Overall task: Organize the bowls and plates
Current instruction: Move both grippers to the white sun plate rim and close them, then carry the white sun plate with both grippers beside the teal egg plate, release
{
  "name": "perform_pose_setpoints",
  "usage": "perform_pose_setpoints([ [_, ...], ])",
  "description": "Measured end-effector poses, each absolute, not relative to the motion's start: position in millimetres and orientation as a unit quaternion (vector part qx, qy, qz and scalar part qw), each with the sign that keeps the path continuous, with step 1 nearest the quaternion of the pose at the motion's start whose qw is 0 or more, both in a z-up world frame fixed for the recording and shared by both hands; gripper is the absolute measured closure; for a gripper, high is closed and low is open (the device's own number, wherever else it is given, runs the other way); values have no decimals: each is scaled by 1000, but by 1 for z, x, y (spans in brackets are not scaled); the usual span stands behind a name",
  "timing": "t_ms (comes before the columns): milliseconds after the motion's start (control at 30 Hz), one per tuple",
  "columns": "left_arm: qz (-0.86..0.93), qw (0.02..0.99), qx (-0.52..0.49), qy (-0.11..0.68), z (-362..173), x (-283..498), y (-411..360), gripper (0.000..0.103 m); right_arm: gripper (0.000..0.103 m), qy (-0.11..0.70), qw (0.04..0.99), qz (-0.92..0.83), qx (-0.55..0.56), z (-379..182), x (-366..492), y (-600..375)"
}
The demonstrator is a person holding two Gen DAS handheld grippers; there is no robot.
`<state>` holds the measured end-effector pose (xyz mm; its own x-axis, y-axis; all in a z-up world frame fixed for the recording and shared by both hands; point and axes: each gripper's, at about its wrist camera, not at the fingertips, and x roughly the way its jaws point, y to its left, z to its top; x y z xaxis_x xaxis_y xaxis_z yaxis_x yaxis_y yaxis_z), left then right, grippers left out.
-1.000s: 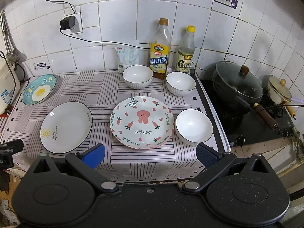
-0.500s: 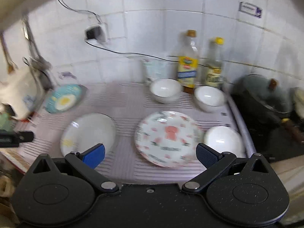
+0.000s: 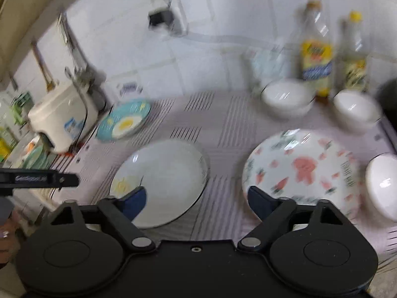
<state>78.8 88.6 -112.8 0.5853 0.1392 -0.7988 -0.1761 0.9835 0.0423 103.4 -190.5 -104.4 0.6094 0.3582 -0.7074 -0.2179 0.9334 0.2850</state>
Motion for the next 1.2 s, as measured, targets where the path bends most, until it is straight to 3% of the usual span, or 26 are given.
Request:
perform_pose_setpoints([
  [100, 82, 879, -13, 469, -130, 95, 92, 4, 19, 430, 878, 176, 115, -128, 113, -181],
  [200, 84, 862, -25, 500, -144, 110, 99, 13, 26, 445, 870, 176, 121, -150, 120, -169],
  [333, 82, 855, -31, 511, -168, 130, 111, 20, 49, 468, 857, 163, 137, -183, 135, -158],
  [433, 60, 848, -33, 526, -188, 145, 113, 35, 63, 474, 856, 149, 140, -205, 143, -155],
  [533, 35, 849, -24, 527, -202, 159, 109, 41, 81, 469, 857, 152, 146, -206, 149, -153],
  [700, -26, 847, -26, 531, -201, 173, 104, 79, 84, 486, 845, 143, 169, -207, 159, -155],
  [933, -71, 826, -51, 556, -205, 191, 118, 79, 88, 497, 820, 132, 250, -218, 166, -170],
  [1200, -95, 809, 11, 580, -195, 217, 107, 76, 84, 509, 827, 136, 196, -199, 172, -155],
])
